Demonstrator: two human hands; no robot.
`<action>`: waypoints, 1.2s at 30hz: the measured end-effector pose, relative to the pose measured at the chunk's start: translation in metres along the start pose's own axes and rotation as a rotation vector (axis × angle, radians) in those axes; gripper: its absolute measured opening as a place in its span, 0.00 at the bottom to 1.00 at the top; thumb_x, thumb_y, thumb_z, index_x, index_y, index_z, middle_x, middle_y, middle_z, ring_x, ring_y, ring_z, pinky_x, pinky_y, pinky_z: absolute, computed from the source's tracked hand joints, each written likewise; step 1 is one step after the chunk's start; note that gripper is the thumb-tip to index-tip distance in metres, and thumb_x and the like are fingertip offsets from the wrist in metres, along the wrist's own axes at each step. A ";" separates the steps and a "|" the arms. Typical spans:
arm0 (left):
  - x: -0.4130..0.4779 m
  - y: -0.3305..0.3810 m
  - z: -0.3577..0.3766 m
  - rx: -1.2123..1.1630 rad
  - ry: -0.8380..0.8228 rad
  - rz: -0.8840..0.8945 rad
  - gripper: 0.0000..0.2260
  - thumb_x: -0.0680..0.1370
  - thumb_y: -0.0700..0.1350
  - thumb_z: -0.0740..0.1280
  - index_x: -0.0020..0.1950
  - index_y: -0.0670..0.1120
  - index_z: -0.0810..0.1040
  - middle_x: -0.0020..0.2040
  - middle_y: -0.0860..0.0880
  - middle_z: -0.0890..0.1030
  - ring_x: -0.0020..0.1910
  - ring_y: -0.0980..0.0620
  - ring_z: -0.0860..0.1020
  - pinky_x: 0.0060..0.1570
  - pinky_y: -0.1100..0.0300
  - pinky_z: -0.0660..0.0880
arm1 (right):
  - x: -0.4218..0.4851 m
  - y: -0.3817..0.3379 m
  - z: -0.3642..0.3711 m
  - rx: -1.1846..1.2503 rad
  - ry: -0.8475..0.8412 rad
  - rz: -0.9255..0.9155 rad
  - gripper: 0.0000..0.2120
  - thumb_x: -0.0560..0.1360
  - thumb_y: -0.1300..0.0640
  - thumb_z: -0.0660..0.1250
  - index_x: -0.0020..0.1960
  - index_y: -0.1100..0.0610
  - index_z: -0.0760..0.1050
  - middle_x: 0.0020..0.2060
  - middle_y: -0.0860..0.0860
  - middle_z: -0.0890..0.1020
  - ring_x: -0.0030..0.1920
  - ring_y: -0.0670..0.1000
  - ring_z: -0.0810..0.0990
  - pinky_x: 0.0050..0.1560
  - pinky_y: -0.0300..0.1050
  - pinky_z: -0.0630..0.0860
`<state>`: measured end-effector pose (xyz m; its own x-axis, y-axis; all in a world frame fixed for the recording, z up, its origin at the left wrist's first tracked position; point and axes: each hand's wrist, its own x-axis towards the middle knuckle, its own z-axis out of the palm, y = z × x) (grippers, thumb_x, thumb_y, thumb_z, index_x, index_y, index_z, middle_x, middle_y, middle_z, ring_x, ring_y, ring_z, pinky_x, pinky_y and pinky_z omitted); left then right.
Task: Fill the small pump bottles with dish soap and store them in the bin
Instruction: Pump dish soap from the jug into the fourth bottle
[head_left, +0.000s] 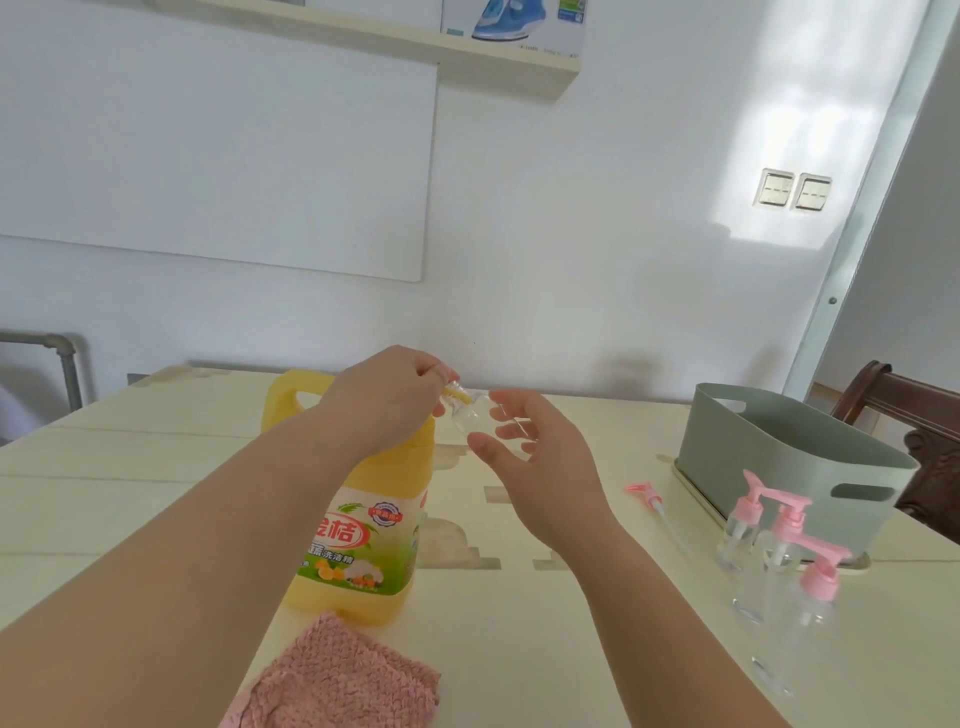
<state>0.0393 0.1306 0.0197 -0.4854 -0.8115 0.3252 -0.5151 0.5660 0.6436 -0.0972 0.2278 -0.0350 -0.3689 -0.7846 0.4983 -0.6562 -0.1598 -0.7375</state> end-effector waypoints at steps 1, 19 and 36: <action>0.000 0.000 -0.003 -0.007 -0.011 -0.009 0.12 0.81 0.52 0.54 0.54 0.59 0.78 0.41 0.58 0.82 0.46 0.55 0.77 0.43 0.58 0.72 | 0.001 -0.002 0.002 -0.002 -0.007 0.001 0.15 0.74 0.50 0.71 0.57 0.38 0.71 0.53 0.38 0.78 0.52 0.37 0.76 0.52 0.38 0.72; 0.033 0.022 -0.024 0.150 -0.312 -0.080 0.18 0.84 0.49 0.49 0.61 0.44 0.75 0.55 0.46 0.81 0.52 0.48 0.79 0.51 0.58 0.71 | 0.014 -0.011 0.001 -0.099 -0.029 -0.073 0.16 0.75 0.47 0.69 0.58 0.36 0.69 0.54 0.34 0.76 0.54 0.33 0.74 0.54 0.37 0.70; 0.040 0.019 -0.014 0.242 -0.556 -0.323 0.16 0.83 0.46 0.49 0.59 0.44 0.74 0.55 0.49 0.82 0.53 0.51 0.72 0.45 0.61 0.69 | 0.012 0.011 0.014 -0.120 -0.032 -0.127 0.15 0.77 0.45 0.64 0.63 0.39 0.69 0.54 0.34 0.77 0.53 0.37 0.77 0.56 0.43 0.74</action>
<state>0.0201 0.1068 0.0541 -0.5382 -0.7867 -0.3026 -0.8068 0.3771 0.4548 -0.1000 0.2087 -0.0436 -0.2581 -0.7820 0.5674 -0.7708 -0.1874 -0.6089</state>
